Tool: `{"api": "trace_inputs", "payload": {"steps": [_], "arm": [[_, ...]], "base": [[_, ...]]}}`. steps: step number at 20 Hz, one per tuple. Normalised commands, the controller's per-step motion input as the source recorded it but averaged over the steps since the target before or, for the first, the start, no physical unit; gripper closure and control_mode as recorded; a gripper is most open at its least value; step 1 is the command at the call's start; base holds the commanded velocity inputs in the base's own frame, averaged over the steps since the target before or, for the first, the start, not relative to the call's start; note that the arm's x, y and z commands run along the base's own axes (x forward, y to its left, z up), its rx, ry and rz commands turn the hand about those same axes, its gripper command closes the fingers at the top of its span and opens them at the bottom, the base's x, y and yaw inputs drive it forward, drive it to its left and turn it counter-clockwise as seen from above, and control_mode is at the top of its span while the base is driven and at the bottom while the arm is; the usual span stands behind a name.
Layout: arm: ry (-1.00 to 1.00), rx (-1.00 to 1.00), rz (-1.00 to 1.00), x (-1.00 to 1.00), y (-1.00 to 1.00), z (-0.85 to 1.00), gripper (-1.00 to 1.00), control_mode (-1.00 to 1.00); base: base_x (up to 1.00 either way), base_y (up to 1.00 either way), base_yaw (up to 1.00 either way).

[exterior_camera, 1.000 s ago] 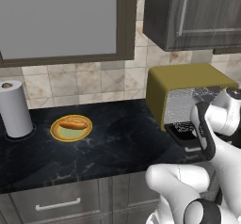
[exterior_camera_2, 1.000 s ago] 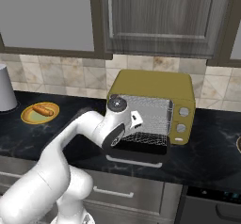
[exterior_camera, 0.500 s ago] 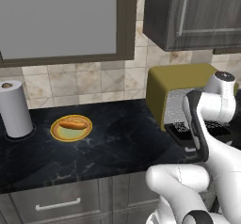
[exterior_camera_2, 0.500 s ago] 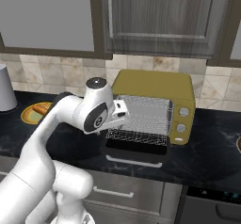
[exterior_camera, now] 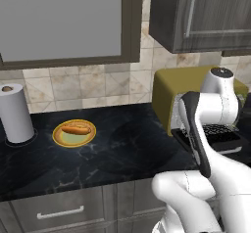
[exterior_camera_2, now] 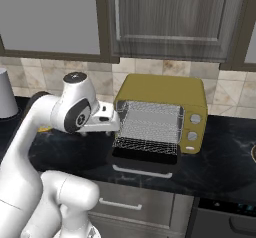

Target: Open the toaster oven door. Place the hotdog bun on the bottom rack in the toaster oven and place the chicken drumstick on the top rack.

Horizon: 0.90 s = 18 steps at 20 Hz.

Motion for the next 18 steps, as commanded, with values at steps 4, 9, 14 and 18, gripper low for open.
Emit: {"api": "trace_inputs", "payload": {"steps": [4, 9, 14, 18], "arm": [[-0.05, 0.00, -0.27, -0.13, 0.61, 0.08, -1.00, -1.00], [-0.05, 0.00, -0.09, -0.01, 0.76, 0.08, -1.00, -1.00], [0.00, -0.04, 0.00, 0.08, 0.77, 0.03, -1.00, -1.00], [0.00, -0.10, 0.15, 0.18, 0.68, 0.05, -1.00, -1.00]], "base": [[0.00, 0.00, 0.00], [0.00, 0.00, 0.00], [0.00, 0.00, 0.00], [0.00, 0.00, 0.00]]}}
